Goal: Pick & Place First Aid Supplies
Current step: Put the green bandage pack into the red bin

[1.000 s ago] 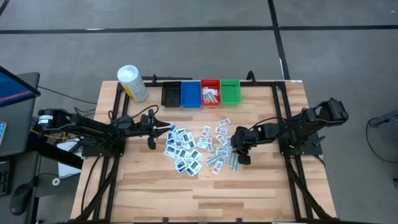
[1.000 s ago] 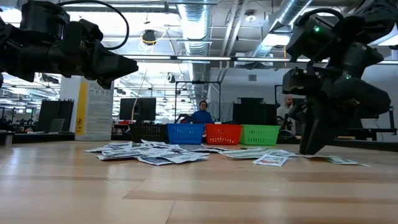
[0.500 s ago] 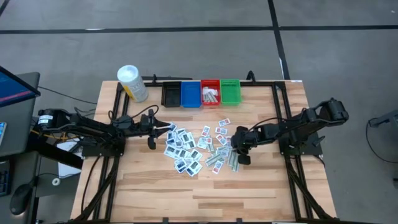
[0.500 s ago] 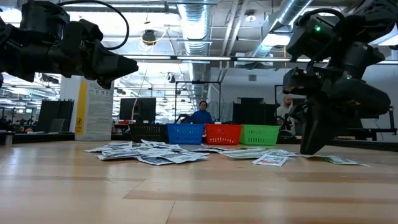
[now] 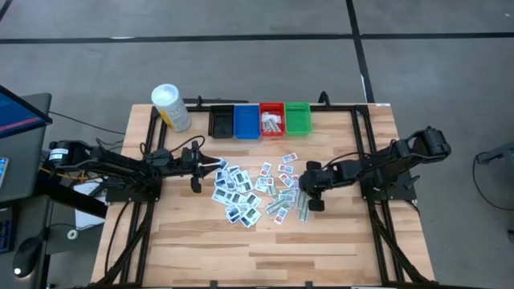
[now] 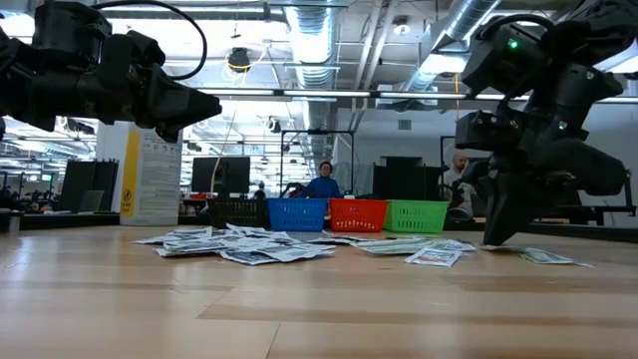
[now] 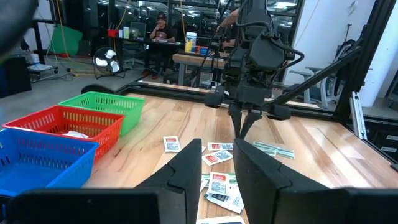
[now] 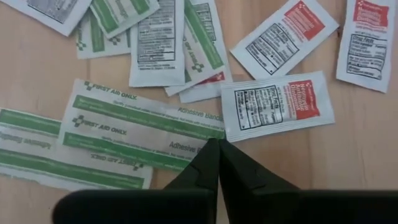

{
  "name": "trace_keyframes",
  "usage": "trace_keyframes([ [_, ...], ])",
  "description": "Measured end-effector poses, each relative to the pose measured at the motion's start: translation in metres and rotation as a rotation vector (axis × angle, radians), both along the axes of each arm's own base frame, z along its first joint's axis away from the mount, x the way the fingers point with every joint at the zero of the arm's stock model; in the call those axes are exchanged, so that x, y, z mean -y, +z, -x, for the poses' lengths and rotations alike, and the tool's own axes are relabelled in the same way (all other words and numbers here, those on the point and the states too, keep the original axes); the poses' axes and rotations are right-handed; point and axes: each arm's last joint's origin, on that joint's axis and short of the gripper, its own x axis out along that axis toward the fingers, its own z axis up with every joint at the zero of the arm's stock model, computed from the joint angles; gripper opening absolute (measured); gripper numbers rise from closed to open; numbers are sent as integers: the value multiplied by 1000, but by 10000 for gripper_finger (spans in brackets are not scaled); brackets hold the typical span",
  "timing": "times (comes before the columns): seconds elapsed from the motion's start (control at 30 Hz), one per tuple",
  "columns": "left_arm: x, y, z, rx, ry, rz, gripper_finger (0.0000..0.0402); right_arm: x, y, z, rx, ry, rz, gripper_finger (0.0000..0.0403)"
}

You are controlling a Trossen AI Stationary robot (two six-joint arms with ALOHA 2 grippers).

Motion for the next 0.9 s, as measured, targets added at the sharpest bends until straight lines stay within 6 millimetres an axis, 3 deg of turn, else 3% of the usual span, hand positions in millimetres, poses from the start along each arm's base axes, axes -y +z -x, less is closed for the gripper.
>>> trace_keyframes([
  [0.23,0,0,0,0,0,0,93,-3,26,-5,6,65,40,1],
  [0.57,0,0,0,-4,0,-3,93,-12,81,-15,217,202,154,1],
  [0.9,0,-1,0,-5,0,-3,93,-6,103,-25,282,292,272,0],
])
